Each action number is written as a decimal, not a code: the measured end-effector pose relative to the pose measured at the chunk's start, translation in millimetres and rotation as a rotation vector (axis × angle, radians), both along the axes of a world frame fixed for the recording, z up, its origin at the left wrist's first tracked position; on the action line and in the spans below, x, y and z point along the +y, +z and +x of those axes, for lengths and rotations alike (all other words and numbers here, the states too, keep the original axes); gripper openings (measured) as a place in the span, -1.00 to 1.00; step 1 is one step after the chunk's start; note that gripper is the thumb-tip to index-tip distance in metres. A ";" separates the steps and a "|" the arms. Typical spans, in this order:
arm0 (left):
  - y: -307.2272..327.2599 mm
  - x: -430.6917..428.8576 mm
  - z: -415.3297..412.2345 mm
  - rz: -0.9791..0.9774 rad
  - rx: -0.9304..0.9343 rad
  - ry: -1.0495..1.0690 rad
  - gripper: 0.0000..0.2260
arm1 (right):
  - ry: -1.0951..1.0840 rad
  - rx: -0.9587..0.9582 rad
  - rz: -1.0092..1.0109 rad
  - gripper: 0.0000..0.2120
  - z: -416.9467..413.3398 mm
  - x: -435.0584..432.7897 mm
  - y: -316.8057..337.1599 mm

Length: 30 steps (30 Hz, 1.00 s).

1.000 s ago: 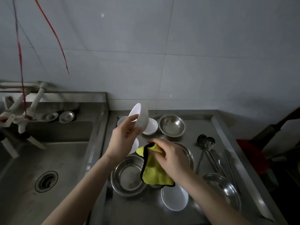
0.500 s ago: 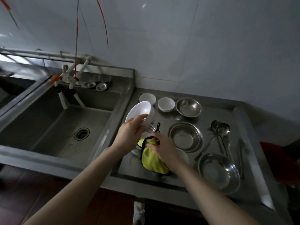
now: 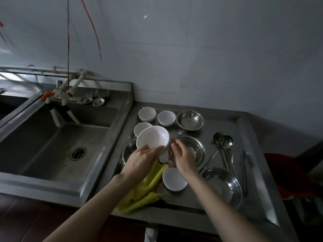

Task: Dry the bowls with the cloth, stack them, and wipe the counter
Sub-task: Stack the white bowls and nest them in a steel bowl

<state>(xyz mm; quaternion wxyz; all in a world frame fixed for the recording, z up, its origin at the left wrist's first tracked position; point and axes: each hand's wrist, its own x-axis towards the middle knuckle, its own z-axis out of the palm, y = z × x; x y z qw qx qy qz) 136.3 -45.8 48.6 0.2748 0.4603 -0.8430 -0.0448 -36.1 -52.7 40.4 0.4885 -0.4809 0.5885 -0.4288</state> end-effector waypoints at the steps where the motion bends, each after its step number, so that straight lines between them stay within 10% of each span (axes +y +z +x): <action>1: -1.0 -5.3 -7.6 -0.007 -0.014 -0.046 -0.53 | -0.029 -0.009 0.011 -0.65 -6.8 -4.1 3.7; 13: -23.6 -93.4 -62.5 -0.006 0.061 -0.216 -0.70 | -0.294 0.113 0.065 -0.71 -62.8 -69.1 -6.6; 24: -32.3 -157.6 -56.6 0.459 0.617 0.256 -0.61 | -0.260 0.146 0.106 -0.79 -68.9 -138.6 -20.9; 30: -43.2 -203.4 -69.9 0.517 0.494 0.365 -0.49 | -0.130 0.270 0.092 -0.82 -76.7 -190.7 -35.1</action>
